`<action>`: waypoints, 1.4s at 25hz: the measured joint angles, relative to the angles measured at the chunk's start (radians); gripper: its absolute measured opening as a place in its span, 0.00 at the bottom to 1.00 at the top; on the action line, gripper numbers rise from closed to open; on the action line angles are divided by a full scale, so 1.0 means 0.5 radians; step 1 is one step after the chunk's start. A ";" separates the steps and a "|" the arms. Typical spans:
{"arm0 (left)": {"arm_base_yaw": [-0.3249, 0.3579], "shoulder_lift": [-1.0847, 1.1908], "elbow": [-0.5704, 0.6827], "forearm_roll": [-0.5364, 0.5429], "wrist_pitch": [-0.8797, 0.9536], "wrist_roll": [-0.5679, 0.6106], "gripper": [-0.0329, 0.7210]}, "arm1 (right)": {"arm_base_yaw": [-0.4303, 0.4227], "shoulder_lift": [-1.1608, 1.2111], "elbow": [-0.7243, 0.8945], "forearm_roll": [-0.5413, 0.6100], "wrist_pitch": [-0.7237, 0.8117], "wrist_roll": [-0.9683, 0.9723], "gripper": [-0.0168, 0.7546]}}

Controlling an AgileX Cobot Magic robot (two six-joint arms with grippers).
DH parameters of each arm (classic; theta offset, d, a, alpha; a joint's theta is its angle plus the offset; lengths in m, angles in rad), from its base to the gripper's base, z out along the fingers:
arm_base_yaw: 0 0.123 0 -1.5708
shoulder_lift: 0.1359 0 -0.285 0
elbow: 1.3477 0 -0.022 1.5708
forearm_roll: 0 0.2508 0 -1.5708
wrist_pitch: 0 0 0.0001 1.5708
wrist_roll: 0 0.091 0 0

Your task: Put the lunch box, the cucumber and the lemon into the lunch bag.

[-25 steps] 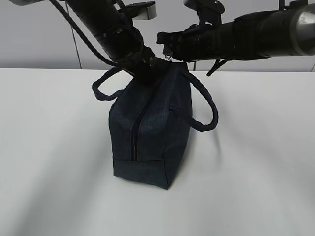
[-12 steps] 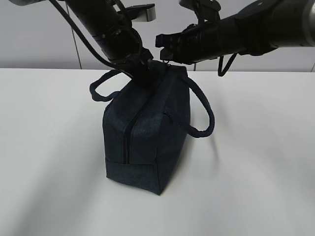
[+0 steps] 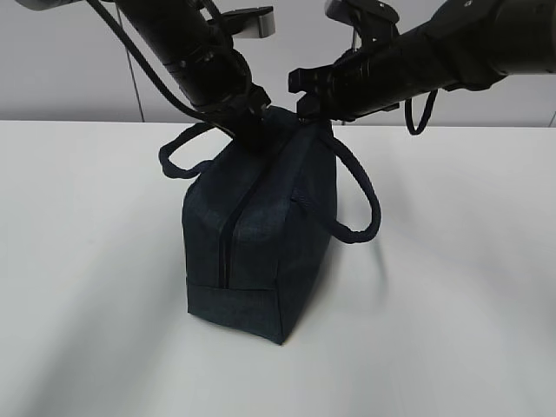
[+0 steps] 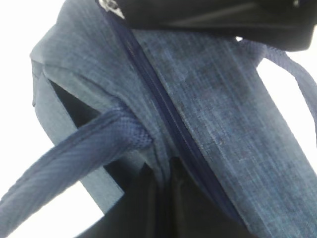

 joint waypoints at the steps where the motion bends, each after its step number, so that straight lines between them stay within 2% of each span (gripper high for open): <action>1: 0.000 0.000 0.000 0.000 0.000 0.000 0.03 | 0.000 0.000 0.000 -0.027 0.000 0.023 0.02; 17: -0.015 0.000 0.000 0.000 -0.008 0.000 0.03 | -0.044 0.000 -0.116 -0.309 -0.047 0.160 0.02; 35: -0.060 0.000 0.000 0.003 -0.031 0.000 0.03 | -0.071 0.145 -0.129 -0.344 -0.211 0.198 0.02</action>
